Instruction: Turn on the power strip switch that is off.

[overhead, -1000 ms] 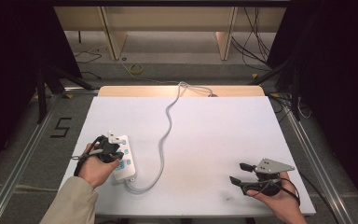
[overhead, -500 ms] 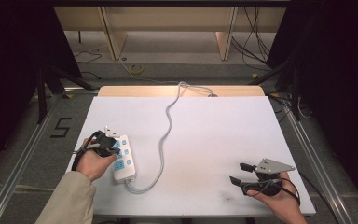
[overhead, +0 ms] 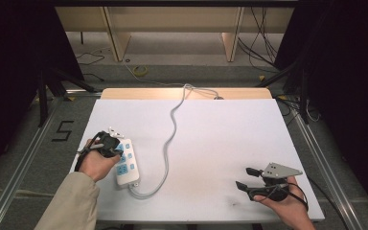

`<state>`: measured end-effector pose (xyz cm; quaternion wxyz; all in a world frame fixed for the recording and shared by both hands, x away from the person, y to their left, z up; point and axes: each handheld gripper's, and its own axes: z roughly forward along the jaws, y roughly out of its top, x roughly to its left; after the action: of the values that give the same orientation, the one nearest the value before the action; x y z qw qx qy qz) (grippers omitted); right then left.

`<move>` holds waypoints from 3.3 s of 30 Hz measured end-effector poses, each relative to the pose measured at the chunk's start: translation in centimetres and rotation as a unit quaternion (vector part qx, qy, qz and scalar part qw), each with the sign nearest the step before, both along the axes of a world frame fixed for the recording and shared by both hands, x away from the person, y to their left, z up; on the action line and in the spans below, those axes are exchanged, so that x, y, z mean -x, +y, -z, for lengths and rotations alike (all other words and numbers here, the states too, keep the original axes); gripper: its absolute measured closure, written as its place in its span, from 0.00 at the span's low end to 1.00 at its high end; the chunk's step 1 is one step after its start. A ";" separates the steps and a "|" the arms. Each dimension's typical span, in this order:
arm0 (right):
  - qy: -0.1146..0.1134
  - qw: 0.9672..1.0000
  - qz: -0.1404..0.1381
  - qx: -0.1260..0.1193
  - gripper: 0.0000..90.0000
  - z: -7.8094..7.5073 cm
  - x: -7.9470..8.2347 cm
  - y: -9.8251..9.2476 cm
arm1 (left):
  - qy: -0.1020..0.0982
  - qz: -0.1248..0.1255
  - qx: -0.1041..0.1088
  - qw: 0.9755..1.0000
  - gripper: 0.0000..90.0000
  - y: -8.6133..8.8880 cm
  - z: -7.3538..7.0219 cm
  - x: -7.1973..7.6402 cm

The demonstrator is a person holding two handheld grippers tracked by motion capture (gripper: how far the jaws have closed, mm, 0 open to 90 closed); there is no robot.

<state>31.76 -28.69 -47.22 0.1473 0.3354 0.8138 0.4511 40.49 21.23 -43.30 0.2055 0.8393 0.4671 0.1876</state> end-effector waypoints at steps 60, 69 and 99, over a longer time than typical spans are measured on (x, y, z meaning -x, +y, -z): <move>0.003 1.000 -0.001 0.001 0.38 0.1 -0.1 0.0 | 0.033 0.009 -0.031 0.999 1.00 -1.6 -0.8 -4.3; 0.002 1.000 -0.003 0.001 0.38 0.1 -0.1 0.0 | 0.040 0.006 -0.033 0.999 1.00 -1.6 -0.4 -4.8; 0.003 1.000 -0.003 0.001 0.38 0.1 -0.1 0.1 | 0.058 0.003 -0.037 0.998 1.00 -2.2 0.0 -6.0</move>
<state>31.89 -28.62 -47.30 0.1438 0.3340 0.8156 0.4502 46.47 19.04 -43.32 0.1476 0.8570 0.4687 0.1556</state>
